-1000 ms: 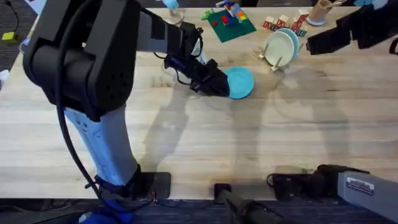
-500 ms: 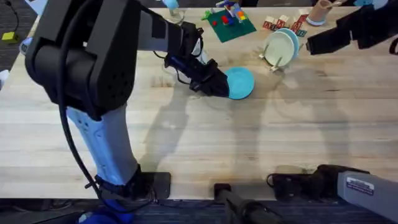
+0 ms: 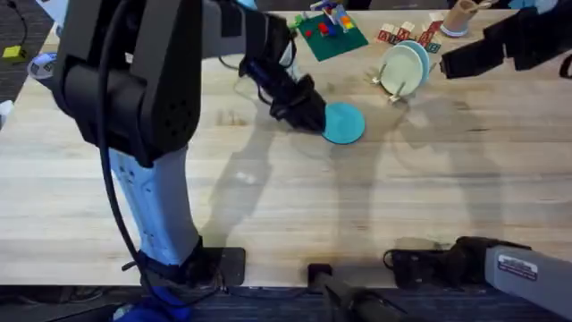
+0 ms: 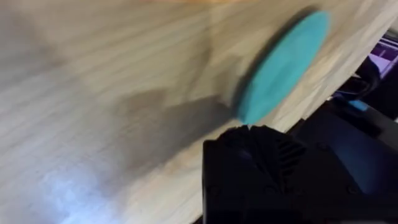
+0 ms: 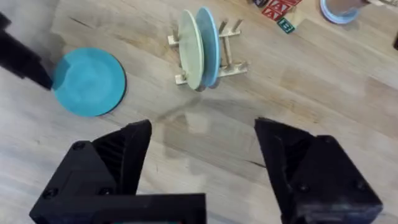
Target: Pick up the plates from the table one by one and place each into a slot on the dish rack.
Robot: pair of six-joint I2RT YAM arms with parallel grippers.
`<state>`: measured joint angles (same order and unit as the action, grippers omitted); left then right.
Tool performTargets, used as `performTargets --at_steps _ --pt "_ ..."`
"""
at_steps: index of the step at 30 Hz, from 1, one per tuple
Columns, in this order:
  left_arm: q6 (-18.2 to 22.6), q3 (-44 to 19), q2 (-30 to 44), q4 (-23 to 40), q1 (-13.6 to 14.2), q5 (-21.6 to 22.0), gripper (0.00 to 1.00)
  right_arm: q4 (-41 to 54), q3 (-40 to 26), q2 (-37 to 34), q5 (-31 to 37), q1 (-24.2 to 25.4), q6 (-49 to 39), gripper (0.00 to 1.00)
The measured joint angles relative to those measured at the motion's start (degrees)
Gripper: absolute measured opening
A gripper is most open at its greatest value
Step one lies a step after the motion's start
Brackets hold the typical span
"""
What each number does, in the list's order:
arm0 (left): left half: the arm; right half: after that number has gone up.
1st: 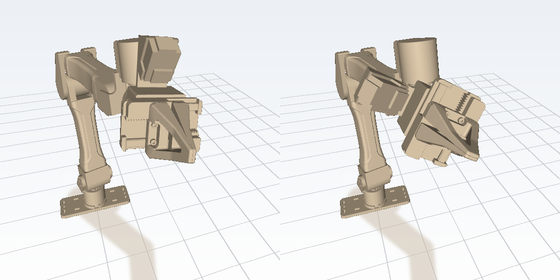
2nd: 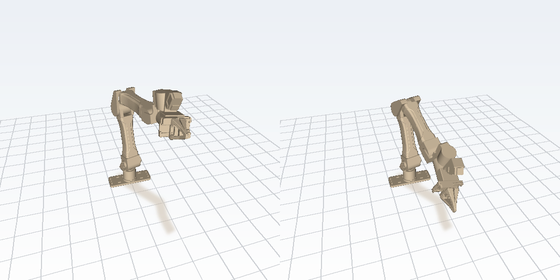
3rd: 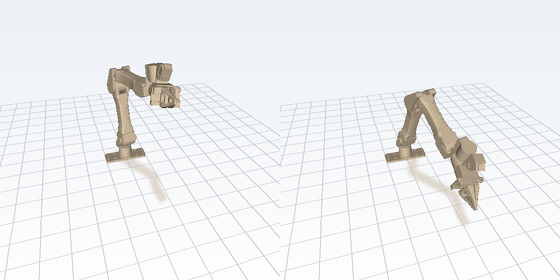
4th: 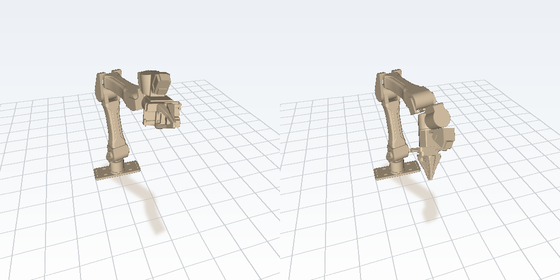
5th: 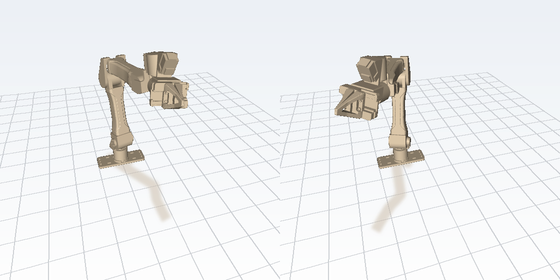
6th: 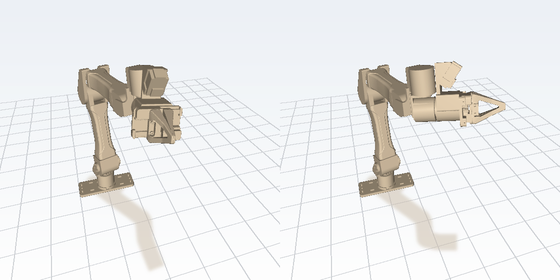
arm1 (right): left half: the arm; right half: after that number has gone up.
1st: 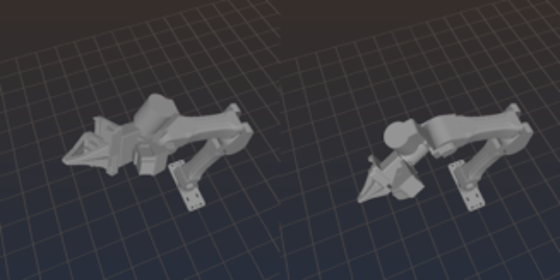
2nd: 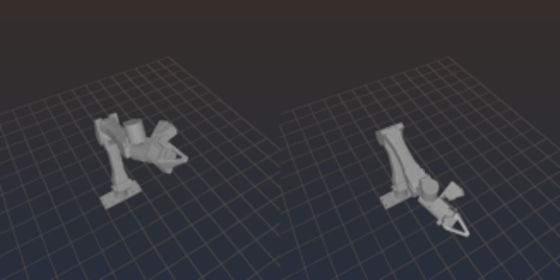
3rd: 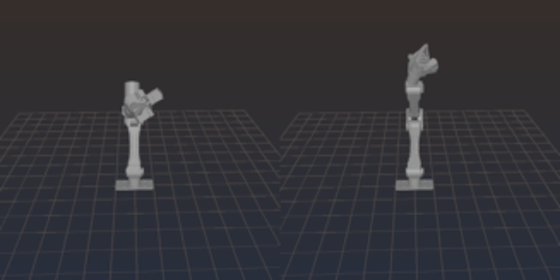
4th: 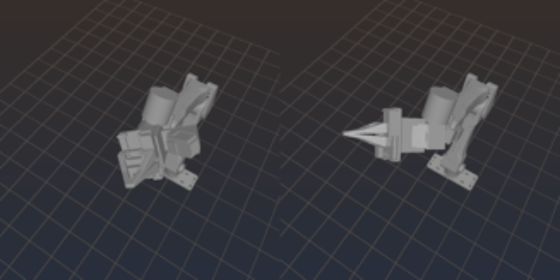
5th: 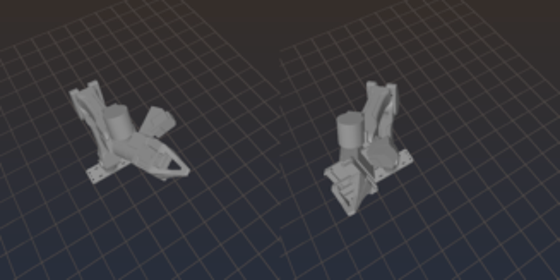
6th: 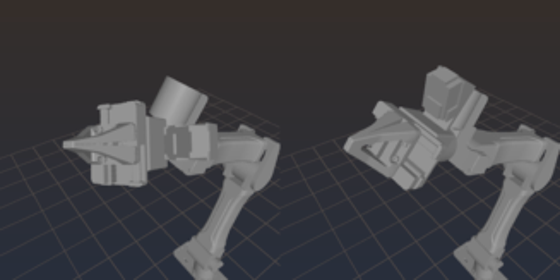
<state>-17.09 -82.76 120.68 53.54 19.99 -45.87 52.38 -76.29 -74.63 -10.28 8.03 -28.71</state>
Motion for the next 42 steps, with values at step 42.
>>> performTargets --at_steps 42 --pt "4.7 -21.8 -13.3 7.9 -0.2 7.6 0.043 0.0 0.0 0.0 0.0 0.0 0.0 0.995"
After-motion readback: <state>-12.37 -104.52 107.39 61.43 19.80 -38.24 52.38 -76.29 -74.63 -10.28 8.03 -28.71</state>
